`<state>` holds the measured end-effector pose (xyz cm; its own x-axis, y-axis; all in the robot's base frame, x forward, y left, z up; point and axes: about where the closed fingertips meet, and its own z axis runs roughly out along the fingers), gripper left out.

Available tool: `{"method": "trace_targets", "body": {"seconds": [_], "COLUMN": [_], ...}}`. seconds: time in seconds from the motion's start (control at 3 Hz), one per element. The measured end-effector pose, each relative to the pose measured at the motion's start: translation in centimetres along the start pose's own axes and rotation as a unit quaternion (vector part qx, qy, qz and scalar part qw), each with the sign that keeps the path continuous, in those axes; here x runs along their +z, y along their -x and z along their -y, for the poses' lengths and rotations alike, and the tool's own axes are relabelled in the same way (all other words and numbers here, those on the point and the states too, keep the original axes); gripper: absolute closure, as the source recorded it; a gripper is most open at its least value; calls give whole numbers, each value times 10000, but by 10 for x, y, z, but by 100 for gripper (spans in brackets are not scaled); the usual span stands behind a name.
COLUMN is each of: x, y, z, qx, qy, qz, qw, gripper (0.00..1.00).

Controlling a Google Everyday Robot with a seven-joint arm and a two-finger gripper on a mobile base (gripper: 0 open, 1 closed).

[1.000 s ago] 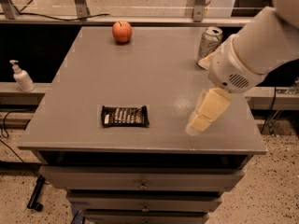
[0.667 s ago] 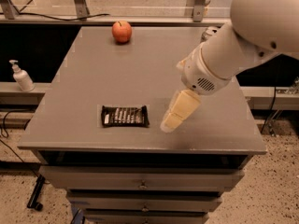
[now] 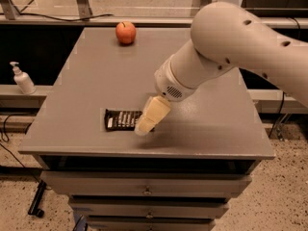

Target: Pick rxbar chocolate

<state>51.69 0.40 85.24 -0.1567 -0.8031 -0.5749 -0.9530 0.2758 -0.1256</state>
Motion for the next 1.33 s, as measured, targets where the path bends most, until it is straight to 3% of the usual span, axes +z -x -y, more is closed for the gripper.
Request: {"method": "trace_targets", "body": {"seconds": [0.33, 0.67, 1.33], "x": [23, 36, 42], "y": [4, 5, 8], "z": [-6, -12, -15], "qx": [146, 252, 409], "qy": [127, 207, 301], "qz": [48, 64, 93], "qw": [9998, 9994, 9987], "gripper": [0, 17, 64]}}
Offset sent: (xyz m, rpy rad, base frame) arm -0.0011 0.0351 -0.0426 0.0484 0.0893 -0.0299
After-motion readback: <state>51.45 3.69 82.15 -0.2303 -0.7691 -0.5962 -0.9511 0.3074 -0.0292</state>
